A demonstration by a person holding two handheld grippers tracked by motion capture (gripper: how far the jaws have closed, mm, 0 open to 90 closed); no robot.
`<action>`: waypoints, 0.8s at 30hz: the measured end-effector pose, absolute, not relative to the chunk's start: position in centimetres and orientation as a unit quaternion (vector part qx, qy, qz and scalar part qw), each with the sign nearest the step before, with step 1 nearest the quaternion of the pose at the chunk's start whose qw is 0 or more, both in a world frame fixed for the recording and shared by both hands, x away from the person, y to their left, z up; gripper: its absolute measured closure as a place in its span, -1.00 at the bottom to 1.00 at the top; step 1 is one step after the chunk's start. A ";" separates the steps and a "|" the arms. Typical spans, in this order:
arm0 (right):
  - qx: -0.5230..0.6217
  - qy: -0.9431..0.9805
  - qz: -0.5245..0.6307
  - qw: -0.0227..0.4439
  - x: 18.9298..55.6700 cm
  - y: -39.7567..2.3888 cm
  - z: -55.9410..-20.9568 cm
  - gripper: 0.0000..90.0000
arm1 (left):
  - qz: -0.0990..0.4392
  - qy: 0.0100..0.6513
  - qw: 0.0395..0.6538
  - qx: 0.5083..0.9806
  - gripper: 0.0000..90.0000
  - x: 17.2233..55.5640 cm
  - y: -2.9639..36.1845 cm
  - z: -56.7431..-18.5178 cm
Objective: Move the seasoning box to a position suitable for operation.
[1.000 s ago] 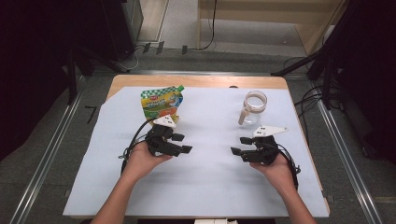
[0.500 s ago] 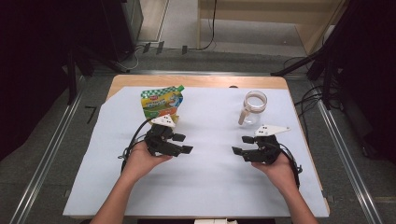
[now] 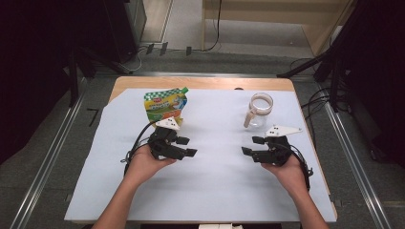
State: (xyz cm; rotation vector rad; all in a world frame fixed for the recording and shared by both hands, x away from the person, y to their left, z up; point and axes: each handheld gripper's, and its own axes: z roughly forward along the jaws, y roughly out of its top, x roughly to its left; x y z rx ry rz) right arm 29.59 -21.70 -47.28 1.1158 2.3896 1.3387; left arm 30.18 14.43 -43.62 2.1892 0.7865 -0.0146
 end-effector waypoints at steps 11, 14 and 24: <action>0.417 0.785 0.441 0.126 32.4 -23.7 -47.2 -0.16 | -0.001 0.306 0.400 0.864 -0.09 29.5 14.4 -43.3; 0.429 0.778 0.442 0.122 33.0 -24.1 -47.3 -0.16 | -0.001 0.306 0.400 0.864 -0.08 29.3 14.4 -43.3; 0.469 0.758 0.427 0.153 35.8 -25.0 -47.9 -0.33 | 0.001 0.310 0.397 0.864 -0.09 28.8 14.6 -43.4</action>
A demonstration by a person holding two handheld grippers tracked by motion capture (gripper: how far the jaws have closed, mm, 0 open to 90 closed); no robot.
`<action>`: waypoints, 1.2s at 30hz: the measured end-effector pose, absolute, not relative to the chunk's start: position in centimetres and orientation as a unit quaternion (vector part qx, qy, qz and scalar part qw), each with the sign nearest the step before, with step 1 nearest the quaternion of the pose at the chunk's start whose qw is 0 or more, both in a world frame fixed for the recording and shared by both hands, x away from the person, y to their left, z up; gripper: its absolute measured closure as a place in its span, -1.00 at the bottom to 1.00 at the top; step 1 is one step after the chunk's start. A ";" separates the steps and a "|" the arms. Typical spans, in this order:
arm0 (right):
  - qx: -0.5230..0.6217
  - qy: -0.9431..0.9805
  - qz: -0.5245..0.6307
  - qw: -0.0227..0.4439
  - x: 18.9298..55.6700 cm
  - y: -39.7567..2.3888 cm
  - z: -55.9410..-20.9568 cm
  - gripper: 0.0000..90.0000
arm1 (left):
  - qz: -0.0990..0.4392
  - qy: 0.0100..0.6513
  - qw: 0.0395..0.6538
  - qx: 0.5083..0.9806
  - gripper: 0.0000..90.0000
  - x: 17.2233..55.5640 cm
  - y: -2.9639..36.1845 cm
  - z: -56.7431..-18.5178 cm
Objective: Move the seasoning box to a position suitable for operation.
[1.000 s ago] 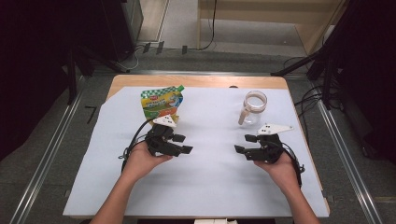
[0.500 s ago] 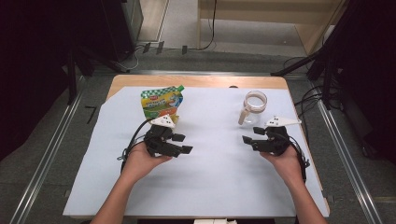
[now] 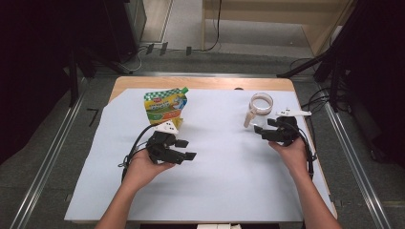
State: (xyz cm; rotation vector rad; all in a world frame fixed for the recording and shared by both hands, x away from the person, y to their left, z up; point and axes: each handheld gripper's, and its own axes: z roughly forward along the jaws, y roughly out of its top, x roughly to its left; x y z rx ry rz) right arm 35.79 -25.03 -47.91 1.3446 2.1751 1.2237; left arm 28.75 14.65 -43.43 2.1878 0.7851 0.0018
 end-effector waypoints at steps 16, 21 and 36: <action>0.487 0.738 0.431 0.180 40.5 -25.1 -50.5 -0.67 | -0.002 0.317 0.387 0.866 -0.08 28.5 14.8 -44.0; 0.492 0.726 0.441 0.191 41.3 -24.3 -51.6 -0.76 | -0.002 0.319 0.382 0.867 -0.08 28.3 14.7 -44.3; 0.485 0.716 0.453 0.217 41.6 -23.9 -51.9 -0.73 | -0.008 0.322 0.383 0.866 -0.08 28.3 14.8 -44.8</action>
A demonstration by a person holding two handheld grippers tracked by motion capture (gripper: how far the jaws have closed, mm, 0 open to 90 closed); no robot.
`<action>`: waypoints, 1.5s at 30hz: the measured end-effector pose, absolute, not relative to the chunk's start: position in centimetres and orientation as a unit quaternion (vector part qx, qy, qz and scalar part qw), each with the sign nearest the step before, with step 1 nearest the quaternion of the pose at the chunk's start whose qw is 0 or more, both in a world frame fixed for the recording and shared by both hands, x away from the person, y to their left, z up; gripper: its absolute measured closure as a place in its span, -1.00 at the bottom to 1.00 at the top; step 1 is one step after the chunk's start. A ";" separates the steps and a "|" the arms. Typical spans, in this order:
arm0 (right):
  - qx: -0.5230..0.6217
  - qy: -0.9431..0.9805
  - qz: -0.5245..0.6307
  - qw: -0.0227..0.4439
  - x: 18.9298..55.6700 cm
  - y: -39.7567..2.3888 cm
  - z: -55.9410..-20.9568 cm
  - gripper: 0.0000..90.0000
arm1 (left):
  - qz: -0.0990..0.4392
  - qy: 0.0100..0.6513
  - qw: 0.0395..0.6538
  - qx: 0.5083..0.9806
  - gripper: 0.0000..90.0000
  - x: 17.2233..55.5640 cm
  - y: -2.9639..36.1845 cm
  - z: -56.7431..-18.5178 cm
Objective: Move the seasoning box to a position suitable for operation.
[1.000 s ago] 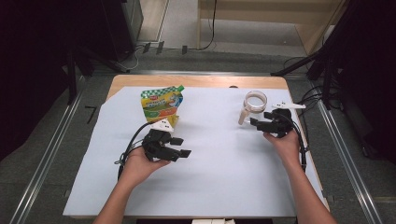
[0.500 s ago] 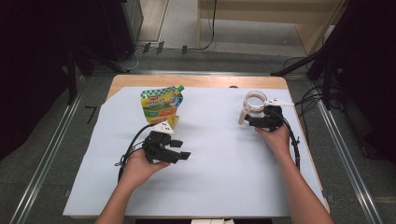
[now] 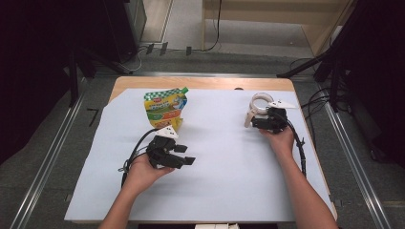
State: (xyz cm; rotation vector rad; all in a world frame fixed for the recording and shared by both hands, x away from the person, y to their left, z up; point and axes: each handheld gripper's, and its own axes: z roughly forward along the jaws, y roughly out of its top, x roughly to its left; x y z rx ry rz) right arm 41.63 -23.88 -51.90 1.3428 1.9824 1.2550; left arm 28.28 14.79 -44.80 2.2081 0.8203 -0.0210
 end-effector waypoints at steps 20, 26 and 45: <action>0.477 0.719 0.460 0.209 40.5 -23.4 -50.0 -0.73 | -0.010 0.330 0.392 0.859 -0.10 28.5 15.4 -44.8; 0.460 0.727 0.468 0.203 39.1 -22.3 -48.9 -0.73 | -0.010 0.330 0.393 0.858 -0.10 28.4 15.4 -44.7; 0.410 0.762 0.469 0.175 33.3 -19.2 -47.6 -0.73 | -0.012 0.328 0.392 0.860 -0.10 29.1 15.2 -44.4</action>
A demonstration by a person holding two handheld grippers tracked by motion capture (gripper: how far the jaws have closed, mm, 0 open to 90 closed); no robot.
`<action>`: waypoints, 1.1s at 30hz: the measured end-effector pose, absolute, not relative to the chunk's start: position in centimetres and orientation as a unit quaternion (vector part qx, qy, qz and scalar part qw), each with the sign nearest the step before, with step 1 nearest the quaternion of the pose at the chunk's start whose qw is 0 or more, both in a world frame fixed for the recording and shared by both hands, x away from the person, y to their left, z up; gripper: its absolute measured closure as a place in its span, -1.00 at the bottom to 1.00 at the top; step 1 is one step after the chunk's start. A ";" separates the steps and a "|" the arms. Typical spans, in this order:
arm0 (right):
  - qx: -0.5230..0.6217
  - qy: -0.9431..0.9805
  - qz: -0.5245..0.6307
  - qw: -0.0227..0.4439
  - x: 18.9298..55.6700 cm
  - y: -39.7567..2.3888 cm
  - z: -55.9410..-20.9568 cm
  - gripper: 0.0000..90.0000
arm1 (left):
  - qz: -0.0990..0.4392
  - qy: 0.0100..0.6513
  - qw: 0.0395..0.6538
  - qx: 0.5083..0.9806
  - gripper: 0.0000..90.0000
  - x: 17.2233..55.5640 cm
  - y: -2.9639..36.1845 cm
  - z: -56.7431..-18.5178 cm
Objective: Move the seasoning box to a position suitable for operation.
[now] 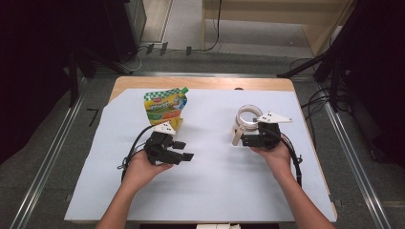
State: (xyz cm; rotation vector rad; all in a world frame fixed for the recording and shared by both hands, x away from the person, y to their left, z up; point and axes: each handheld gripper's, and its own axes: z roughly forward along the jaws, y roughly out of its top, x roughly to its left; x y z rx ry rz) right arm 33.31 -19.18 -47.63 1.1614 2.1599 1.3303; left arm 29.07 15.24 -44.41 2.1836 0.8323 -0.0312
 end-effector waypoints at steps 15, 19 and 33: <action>0.368 0.789 0.474 0.134 29.4 -15.6 -48.5 -0.73 | -0.014 0.327 0.391 0.860 -0.10 29.7 15.1 -44.4; 0.350 0.801 0.471 0.121 28.6 -14.2 -48.8 -0.73 | -0.012 0.327 0.395 0.859 -0.10 29.6 15.2 -44.3; 0.296 0.832 0.453 0.121 26.4 -10.7 -50.5 -0.73 | -0.010 0.323 0.402 0.857 -0.09 29.5 15.2 -44.1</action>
